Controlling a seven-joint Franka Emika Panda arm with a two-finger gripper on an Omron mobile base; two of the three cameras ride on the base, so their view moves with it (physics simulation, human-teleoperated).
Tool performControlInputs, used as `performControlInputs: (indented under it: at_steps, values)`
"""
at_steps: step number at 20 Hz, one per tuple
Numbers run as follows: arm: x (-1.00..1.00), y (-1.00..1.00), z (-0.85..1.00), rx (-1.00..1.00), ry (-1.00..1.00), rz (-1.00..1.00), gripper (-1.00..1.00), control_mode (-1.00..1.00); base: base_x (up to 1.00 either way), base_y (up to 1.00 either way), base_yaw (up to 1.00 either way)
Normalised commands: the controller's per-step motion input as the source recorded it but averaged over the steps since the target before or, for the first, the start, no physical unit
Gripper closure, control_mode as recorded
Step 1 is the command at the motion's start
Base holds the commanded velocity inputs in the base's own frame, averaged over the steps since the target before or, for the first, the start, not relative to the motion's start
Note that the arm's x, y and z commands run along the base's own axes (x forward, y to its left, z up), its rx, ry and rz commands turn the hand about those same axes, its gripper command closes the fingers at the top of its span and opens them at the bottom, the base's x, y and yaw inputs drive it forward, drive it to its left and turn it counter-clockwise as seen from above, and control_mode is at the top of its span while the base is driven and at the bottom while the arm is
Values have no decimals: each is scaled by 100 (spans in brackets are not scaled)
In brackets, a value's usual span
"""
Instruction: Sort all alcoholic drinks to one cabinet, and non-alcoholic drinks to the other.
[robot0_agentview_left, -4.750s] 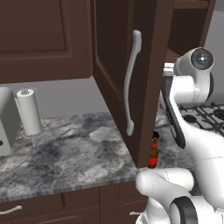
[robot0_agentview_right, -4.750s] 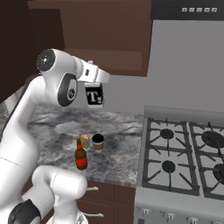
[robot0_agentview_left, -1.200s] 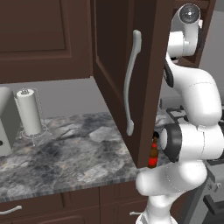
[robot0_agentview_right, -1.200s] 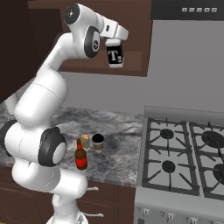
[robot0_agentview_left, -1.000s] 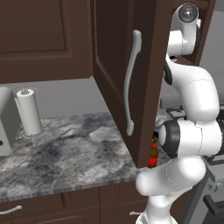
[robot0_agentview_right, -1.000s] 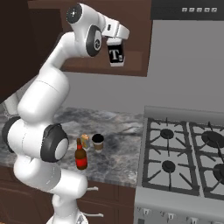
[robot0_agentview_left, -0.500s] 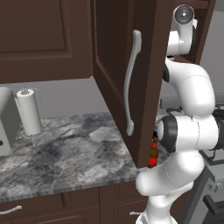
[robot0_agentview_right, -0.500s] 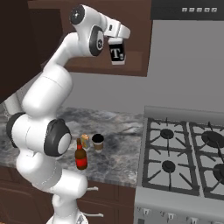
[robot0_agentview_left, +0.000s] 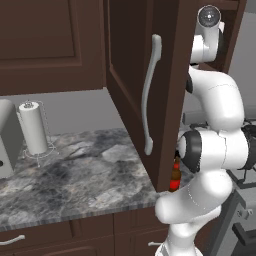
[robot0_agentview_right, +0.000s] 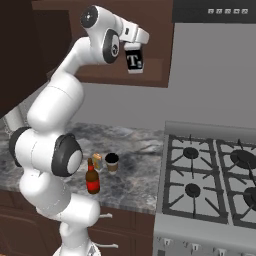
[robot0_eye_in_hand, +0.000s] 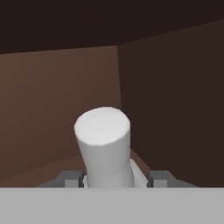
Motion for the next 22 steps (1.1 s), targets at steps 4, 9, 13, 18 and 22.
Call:
performControlInputs:
  at_steps: [4, 9, 13, 18, 22]
  values:
    - [2, 0, -9, 0, -1, 0, -100, -100, 0, 0, 0]
    - [-2, 0, -5, 0, -13, 0, -100, -100, 0, 0, 0]
    - [-10, 0, -5, -2, -19, 0, -100, -100, 0, 0, 0]
    - [-44, 0, 0, -1, -8, 0, -100, -100, 0, 0, 0]
    - [-68, 0, 7, 0, -5, 0, -100, -100, 0, 0, 0]
